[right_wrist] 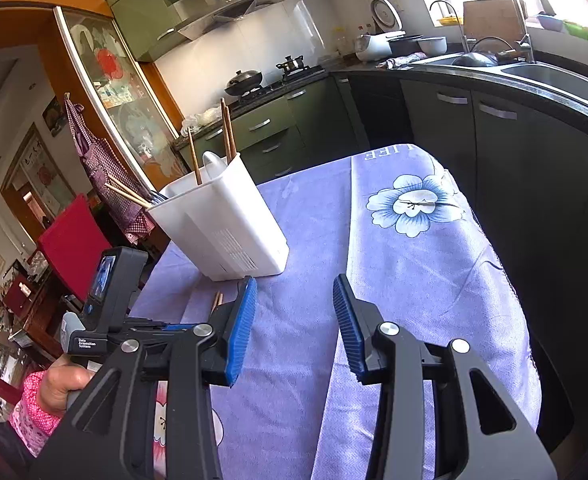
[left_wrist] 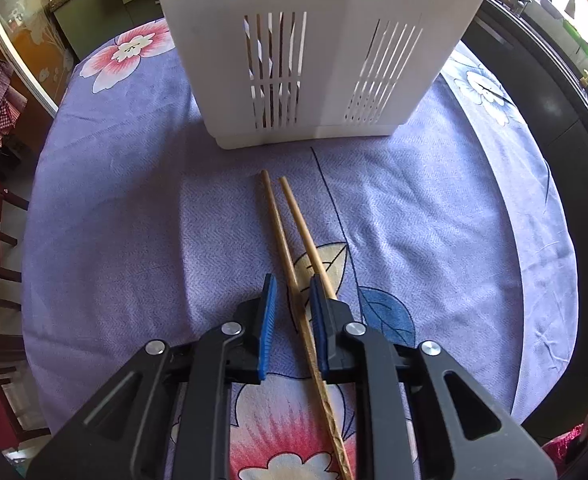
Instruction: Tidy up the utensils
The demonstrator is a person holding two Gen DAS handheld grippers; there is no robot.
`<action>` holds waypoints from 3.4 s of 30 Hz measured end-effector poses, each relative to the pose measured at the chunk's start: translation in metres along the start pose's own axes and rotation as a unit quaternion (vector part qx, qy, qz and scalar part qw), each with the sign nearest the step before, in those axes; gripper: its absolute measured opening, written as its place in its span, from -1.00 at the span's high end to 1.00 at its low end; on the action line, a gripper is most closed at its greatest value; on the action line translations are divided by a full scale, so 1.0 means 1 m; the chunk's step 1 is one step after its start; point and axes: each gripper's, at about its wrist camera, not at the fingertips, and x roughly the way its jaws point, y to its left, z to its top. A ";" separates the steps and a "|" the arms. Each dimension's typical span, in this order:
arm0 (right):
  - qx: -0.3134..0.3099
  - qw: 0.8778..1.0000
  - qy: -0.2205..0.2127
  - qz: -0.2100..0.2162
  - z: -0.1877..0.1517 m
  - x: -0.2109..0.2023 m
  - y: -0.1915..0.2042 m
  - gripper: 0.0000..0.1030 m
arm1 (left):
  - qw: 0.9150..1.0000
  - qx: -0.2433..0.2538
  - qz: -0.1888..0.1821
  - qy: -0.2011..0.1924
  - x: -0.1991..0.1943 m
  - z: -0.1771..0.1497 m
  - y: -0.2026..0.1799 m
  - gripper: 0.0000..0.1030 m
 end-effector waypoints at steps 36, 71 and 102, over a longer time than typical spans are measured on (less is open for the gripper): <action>-0.210 0.955 0.199 -0.058 -0.035 0.199 0.150 0.28 | 0.968 -0.021 -0.052 -0.246 -0.151 -0.059 0.072 0.89; -0.101 0.989 0.109 0.003 0.005 0.115 0.119 0.86 | 0.969 0.007 -0.051 -0.242 -0.156 -0.055 0.067 0.89; -0.070 0.997 0.011 0.037 0.021 -0.013 0.076 0.87 | 0.997 -0.069 0.020 0.003 0.005 0.049 0.104 0.90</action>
